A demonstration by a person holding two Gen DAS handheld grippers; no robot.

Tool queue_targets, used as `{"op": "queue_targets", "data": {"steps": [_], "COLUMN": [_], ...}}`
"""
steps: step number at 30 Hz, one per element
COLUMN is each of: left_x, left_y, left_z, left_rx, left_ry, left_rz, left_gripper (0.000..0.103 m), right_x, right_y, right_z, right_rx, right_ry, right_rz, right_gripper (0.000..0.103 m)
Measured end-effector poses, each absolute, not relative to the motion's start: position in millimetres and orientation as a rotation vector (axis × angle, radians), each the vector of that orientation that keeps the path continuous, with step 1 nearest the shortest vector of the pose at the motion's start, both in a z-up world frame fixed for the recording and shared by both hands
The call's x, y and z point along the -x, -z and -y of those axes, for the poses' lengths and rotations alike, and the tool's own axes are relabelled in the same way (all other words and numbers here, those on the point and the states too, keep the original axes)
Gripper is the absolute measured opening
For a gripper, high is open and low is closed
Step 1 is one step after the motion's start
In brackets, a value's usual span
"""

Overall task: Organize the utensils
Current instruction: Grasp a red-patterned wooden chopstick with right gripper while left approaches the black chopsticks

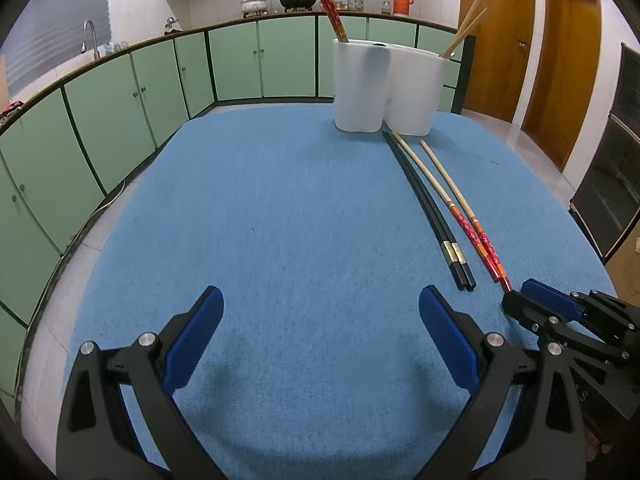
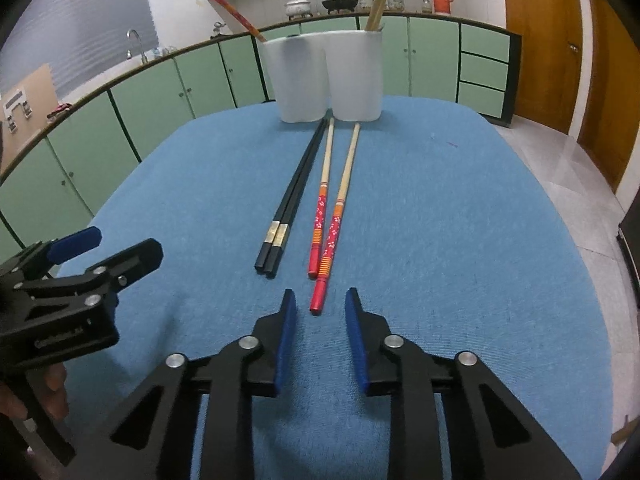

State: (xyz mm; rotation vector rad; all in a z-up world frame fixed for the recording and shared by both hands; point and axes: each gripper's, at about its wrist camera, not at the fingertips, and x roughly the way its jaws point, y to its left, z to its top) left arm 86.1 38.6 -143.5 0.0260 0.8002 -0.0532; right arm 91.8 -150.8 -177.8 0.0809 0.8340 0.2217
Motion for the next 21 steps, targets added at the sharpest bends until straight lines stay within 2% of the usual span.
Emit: {"op": "queue_targets", "data": {"steps": [3,7,21], "left_x": [-88,-89,-102], "left_y": [144,144,149], "left_z": [-36,-29,13], "left_rx": [-0.023,-0.018,-0.053], "left_ry": [0.058,0.069,0.124], "left_rz": [-0.806,-0.81,-0.83], "left_gripper": [0.095,0.095,0.095], "right_x": [-93,-95,-89], "right_y": [179,180,175], "right_z": [151,154,188], "right_rx": [-0.08,-0.083,-0.123], "right_ry": [-0.212,-0.196,-0.152], "right_rz": [-0.838,-0.844,-0.815], "right_gripper": [0.02,0.006,0.006]}}
